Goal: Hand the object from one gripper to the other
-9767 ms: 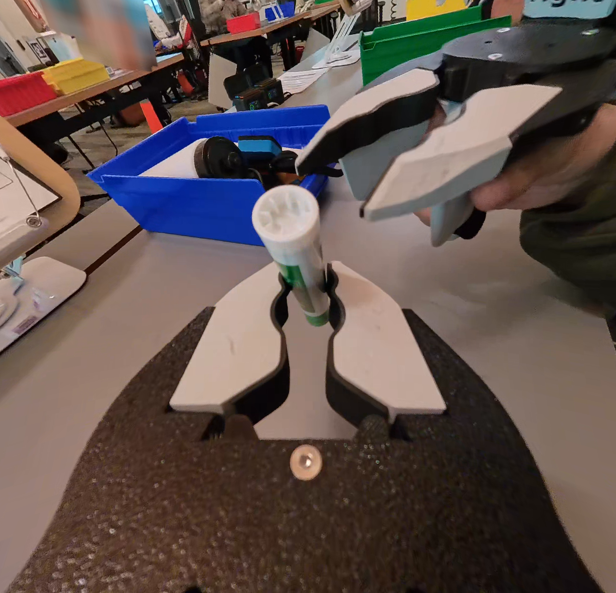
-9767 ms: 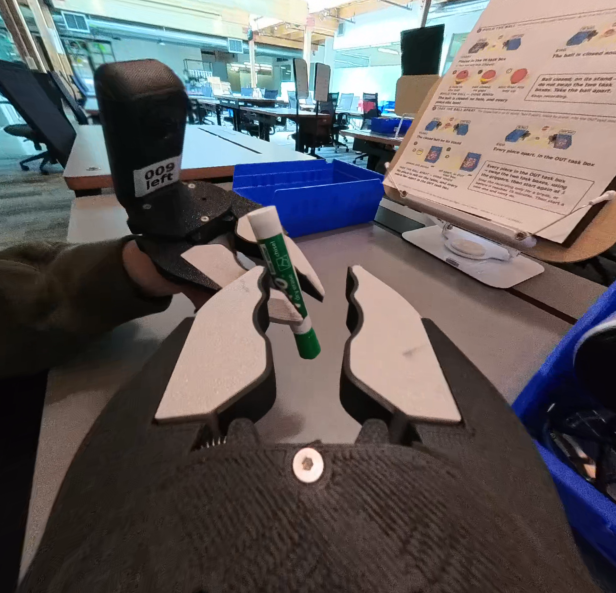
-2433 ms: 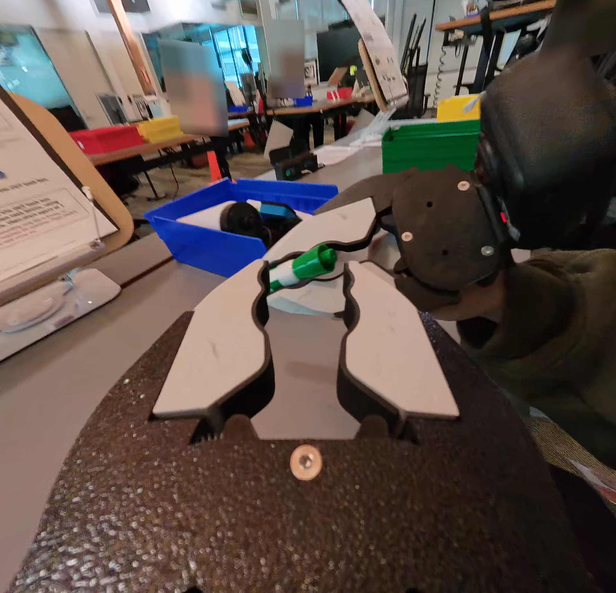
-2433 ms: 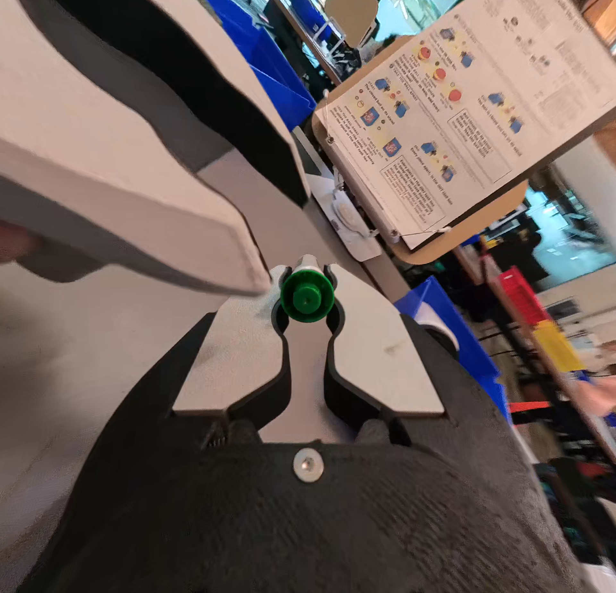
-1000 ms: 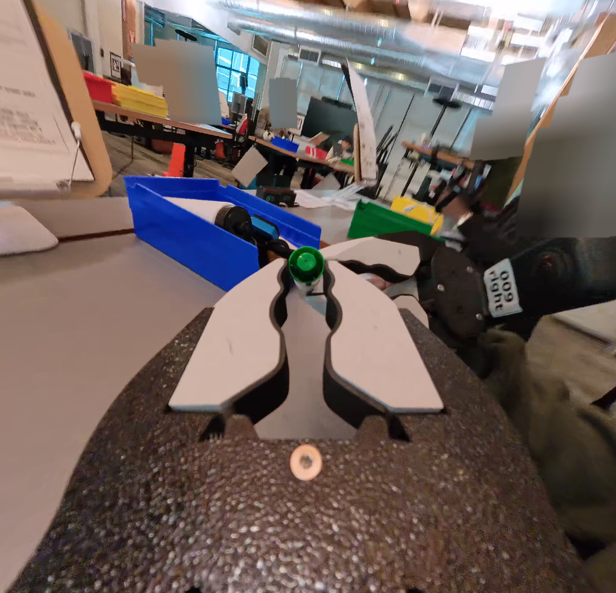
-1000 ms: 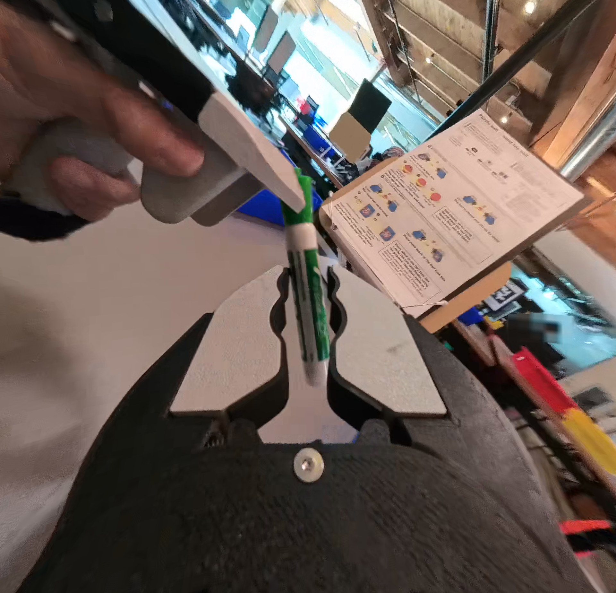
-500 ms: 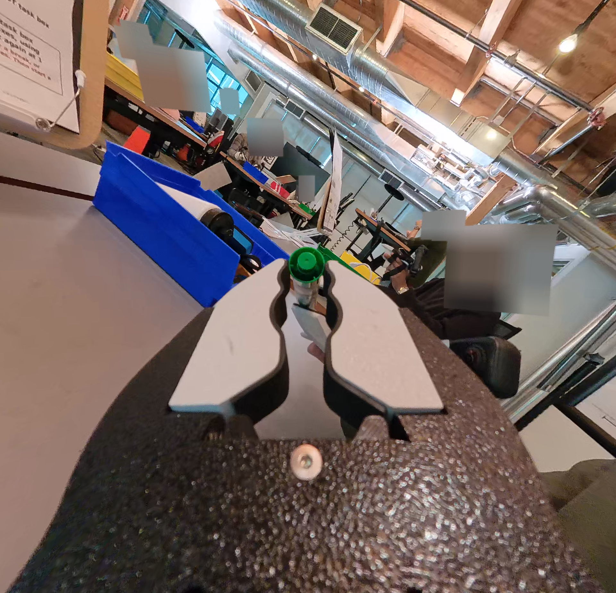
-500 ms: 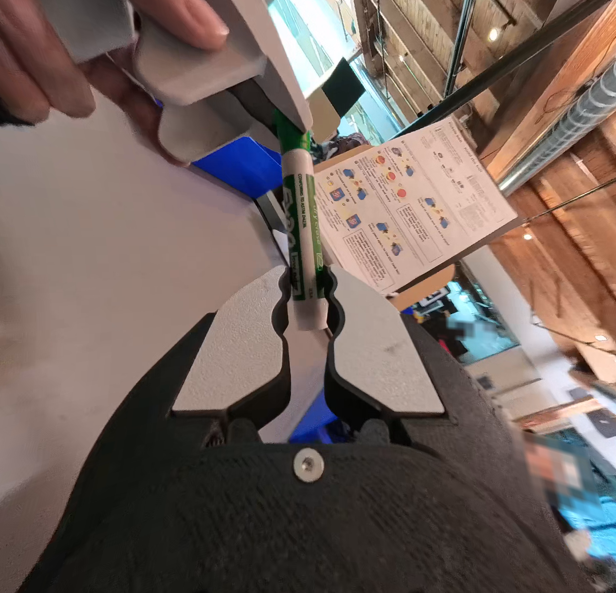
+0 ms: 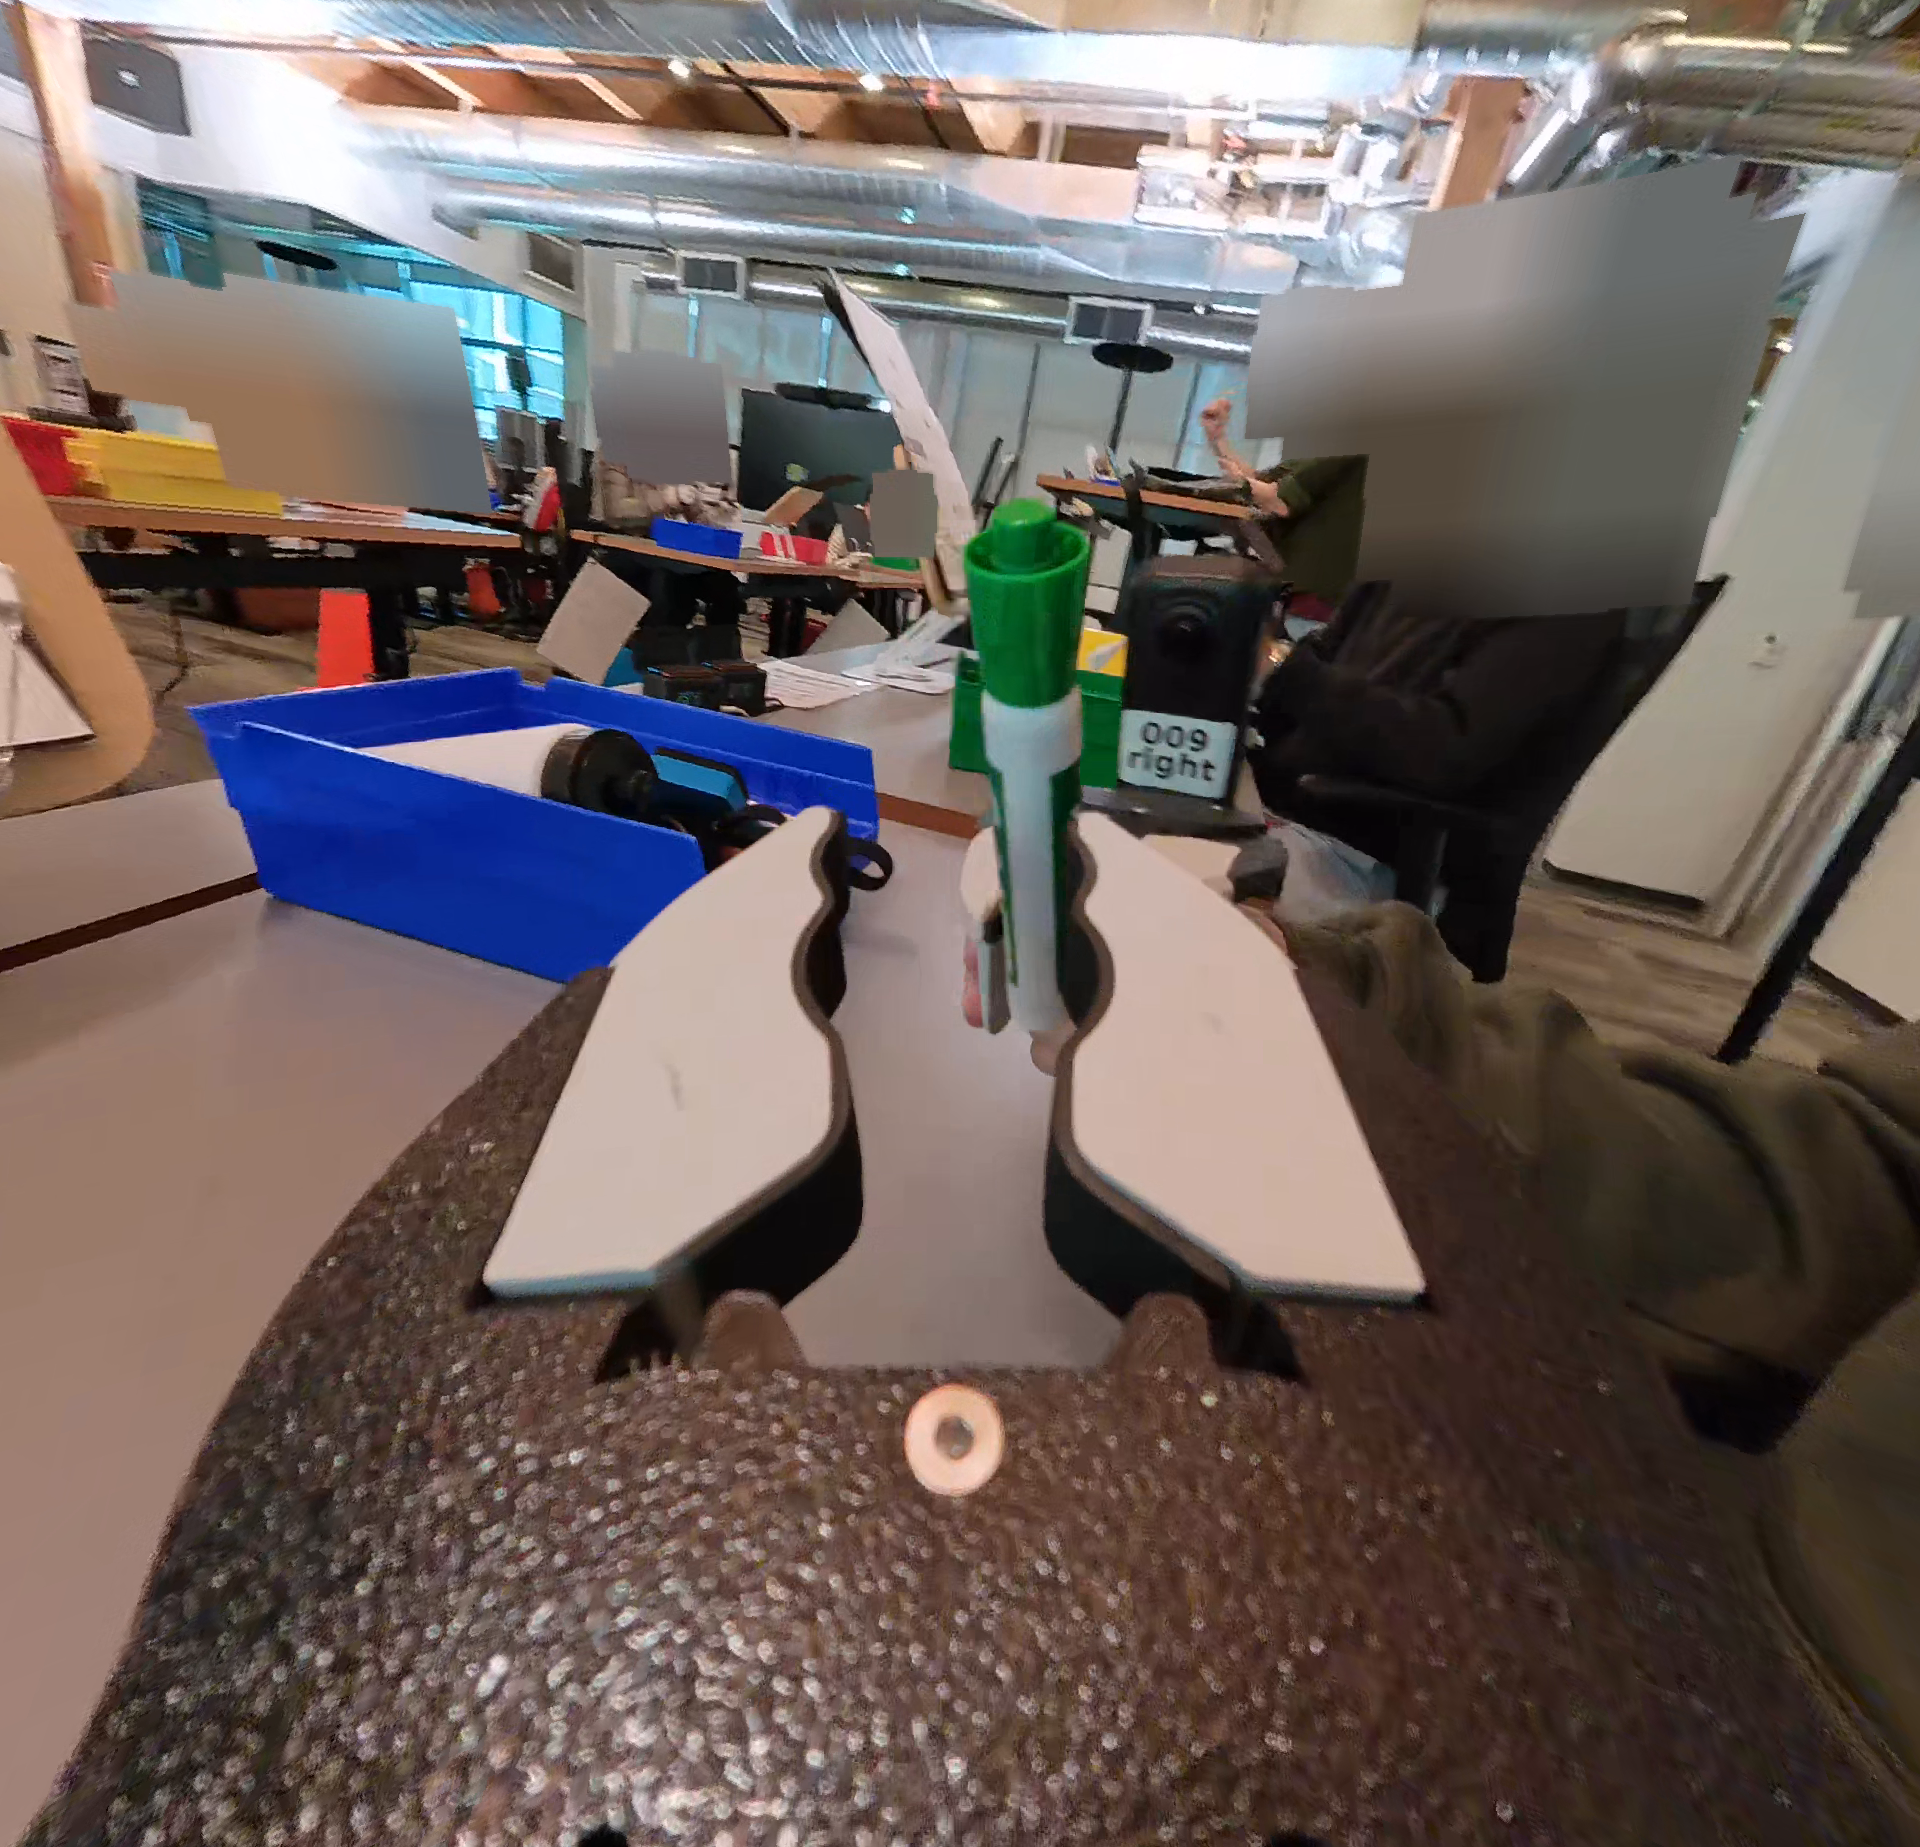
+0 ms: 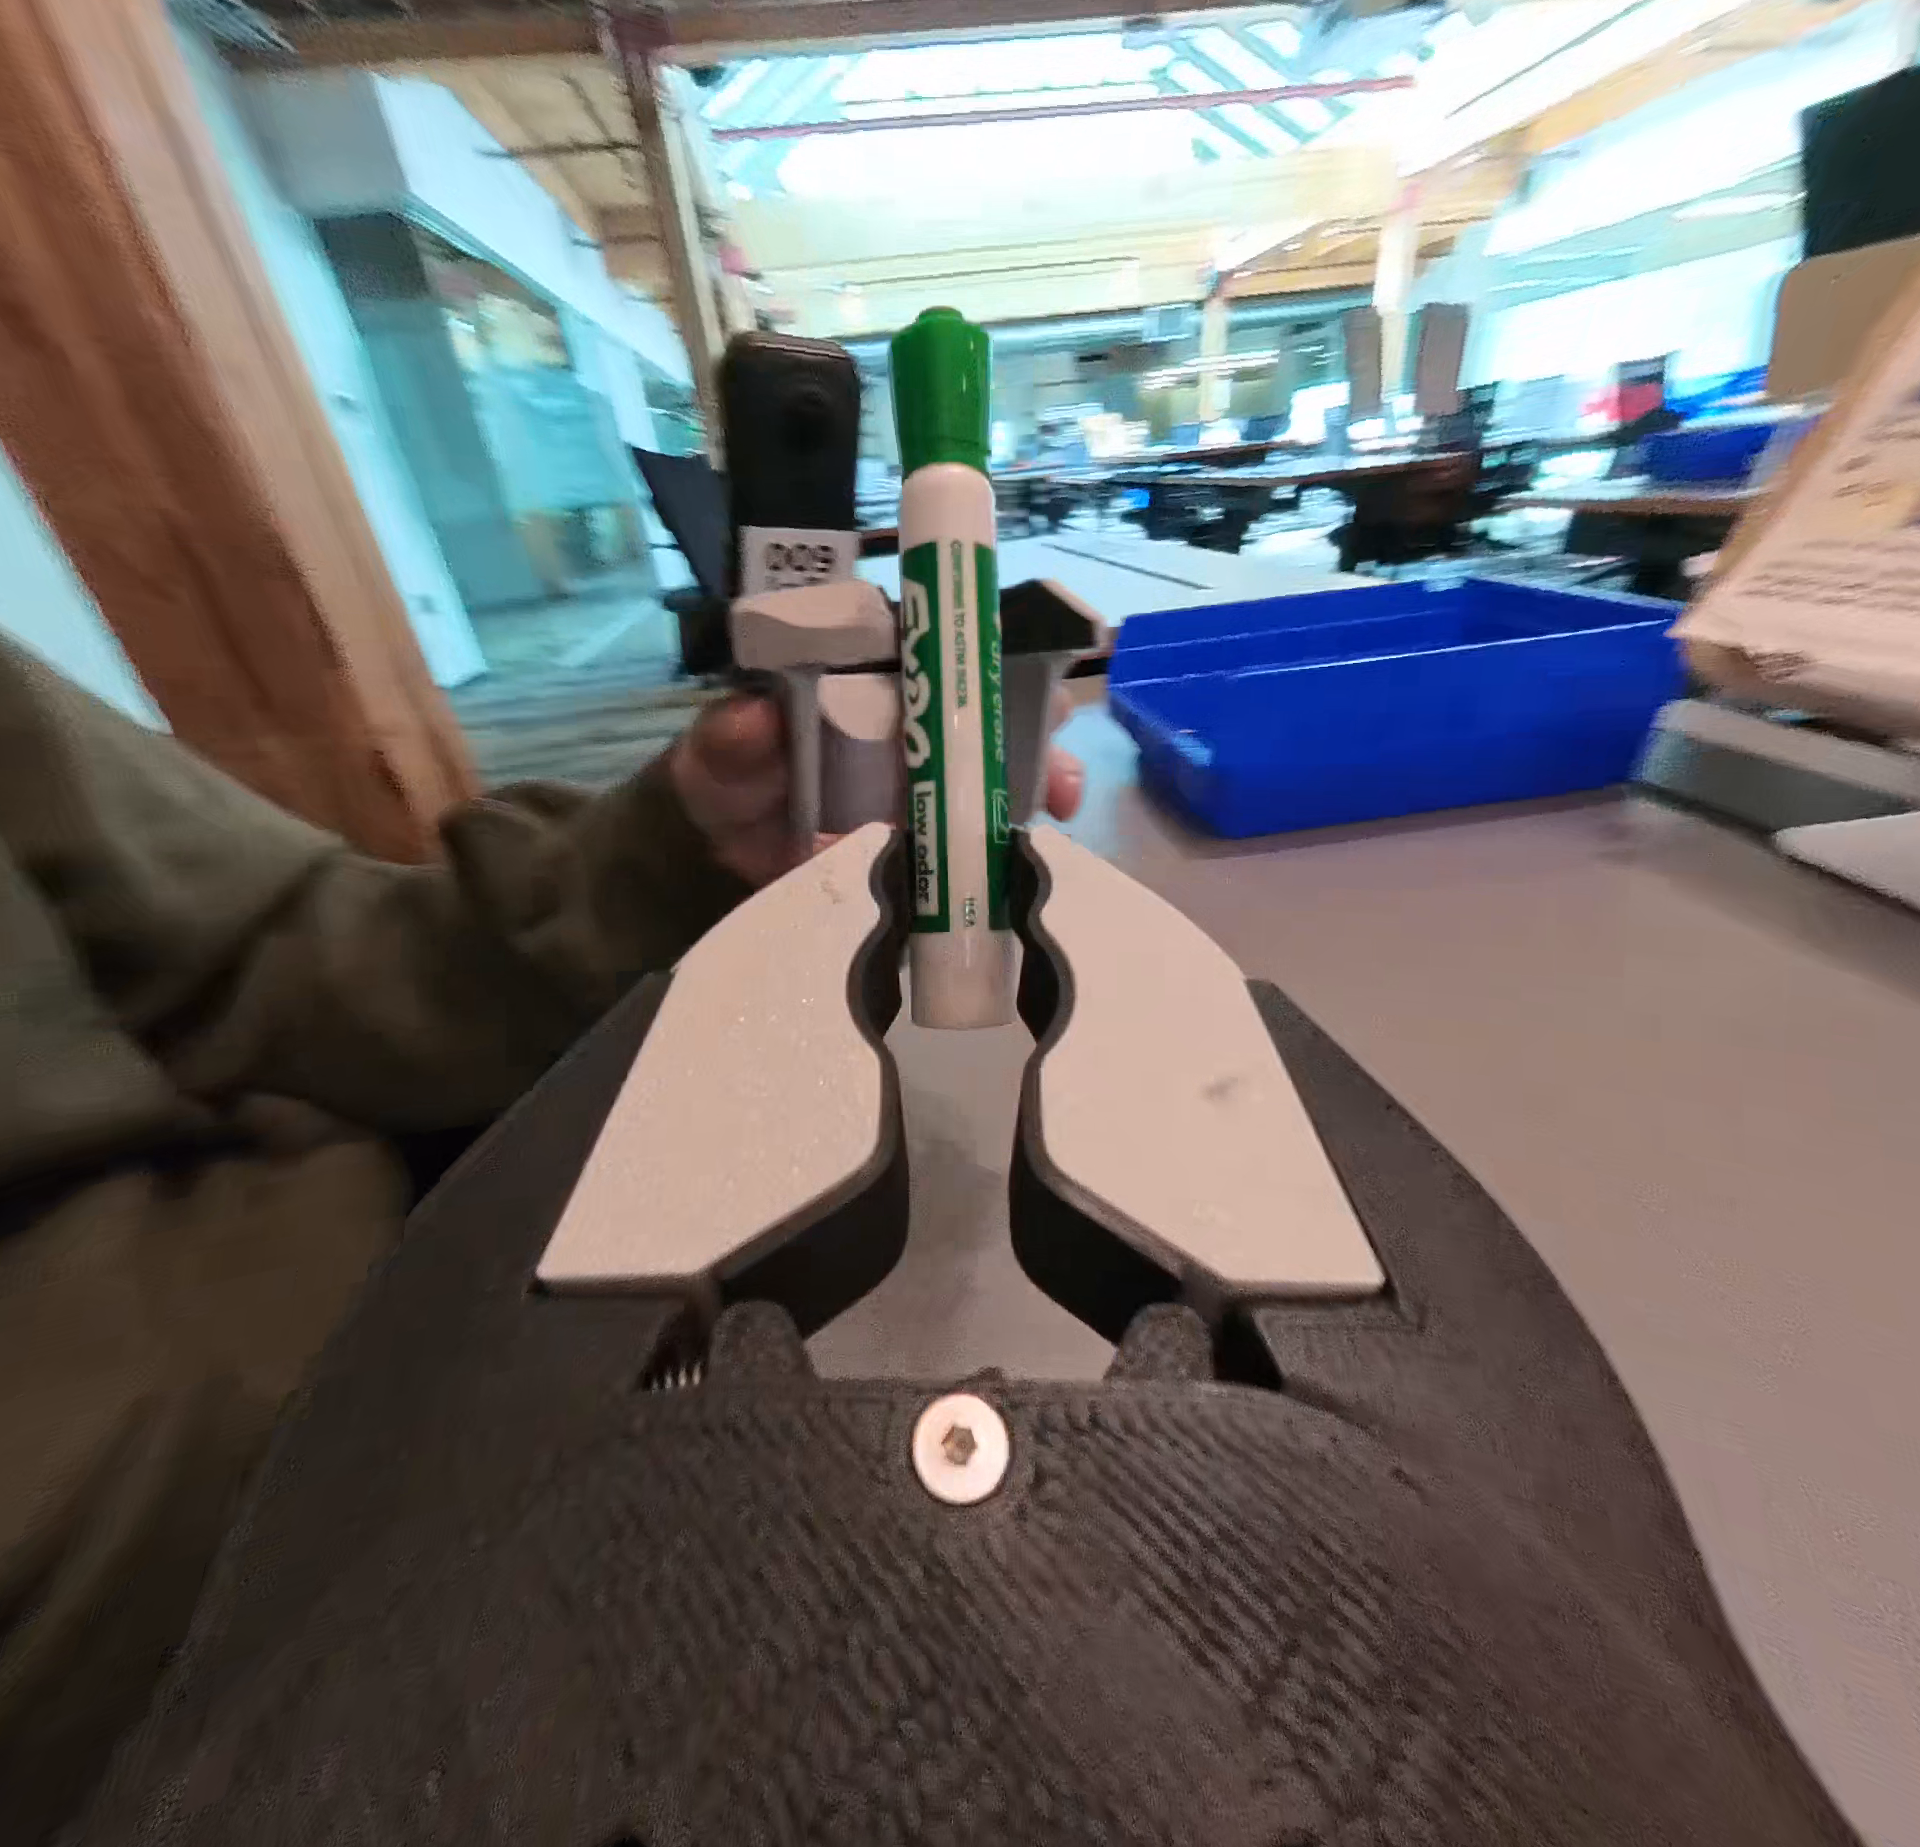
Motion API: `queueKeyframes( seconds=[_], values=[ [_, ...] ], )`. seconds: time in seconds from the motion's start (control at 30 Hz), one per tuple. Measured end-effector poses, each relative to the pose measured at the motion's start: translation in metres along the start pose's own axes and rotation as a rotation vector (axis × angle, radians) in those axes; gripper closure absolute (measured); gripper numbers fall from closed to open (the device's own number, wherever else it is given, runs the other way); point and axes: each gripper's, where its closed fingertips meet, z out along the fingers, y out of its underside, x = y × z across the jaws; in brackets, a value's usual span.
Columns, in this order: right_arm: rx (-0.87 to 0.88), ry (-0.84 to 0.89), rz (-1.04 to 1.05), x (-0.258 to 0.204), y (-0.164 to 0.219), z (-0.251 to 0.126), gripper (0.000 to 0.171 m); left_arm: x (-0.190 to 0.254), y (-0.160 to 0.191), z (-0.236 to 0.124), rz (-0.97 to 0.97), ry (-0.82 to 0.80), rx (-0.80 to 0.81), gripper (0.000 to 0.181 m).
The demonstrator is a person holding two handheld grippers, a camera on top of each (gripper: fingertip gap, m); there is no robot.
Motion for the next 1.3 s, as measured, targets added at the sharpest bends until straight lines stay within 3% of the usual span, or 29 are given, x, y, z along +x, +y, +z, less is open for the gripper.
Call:
queueKeyframes(
  seconds=[0.13, 0.23, 0.27, 0.53, 0.7, 0.8, 0.87, 1.0, 1.07, 1.13, 1.3],
  values=[
    [0.001, -0.148, 0.142, -0.015, 0.005, 0.003, 0.152, 0.015, 0.008, 0.001, 0.024, 0.117, -0.021, 0.144],
    [-0.027, -0.162, 0.162, -0.017, 0.010, 0.007, 0.152, 0.026, 0.012, 0.003, 0.059, 0.178, -0.041, 0.152],
    [-0.037, -0.156, 0.153, -0.017, 0.012, 0.009, 0.152, 0.026, 0.013, 0.003, 0.080, 0.173, -0.047, 0.162],
    [0.008, 0.049, 0.003, 0.005, 0.003, 0.007, 0.150, 0.010, 0.008, 0.010, 0.060, 0.026, -0.052, 0.163],
    [-0.068, 0.353, -0.428, 0.029, -0.001, 0.002, 0.134, -0.018, 0.002, 0.011, 0.002, -0.221, -0.069, 0.163],
    [-0.182, 0.538, -0.743, 0.042, -0.002, -0.001, 0.126, -0.029, -0.003, 0.011, -0.043, -0.308, -0.081, 0.164],
    [-0.233, 0.615, -0.844, 0.047, -0.002, -0.001, 0.125, -0.032, -0.007, 0.016, -0.043, -0.328, -0.093, 0.164],
    [-0.247, 0.767, -0.879, 0.061, -0.009, -0.010, 0.132, -0.033, -0.006, 0.036, -0.083, -0.309, -0.142, 0.164],
    [-0.287, 0.791, -0.896, 0.064, -0.008, -0.016, 0.149, -0.034, -0.004, 0.049, -0.102, -0.285, -0.170, 0.164],
    [-0.303, 0.835, -0.872, 0.071, -0.008, -0.023, 0.150, -0.037, -0.001, 0.057, -0.117, -0.267, -0.211, 0.164],
    [-0.204, 0.712, -0.669, 0.064, -0.011, -0.014, 0.151, -0.039, -0.007, 0.051, -0.157, -0.223, -0.190, 0.163]
  ],
)
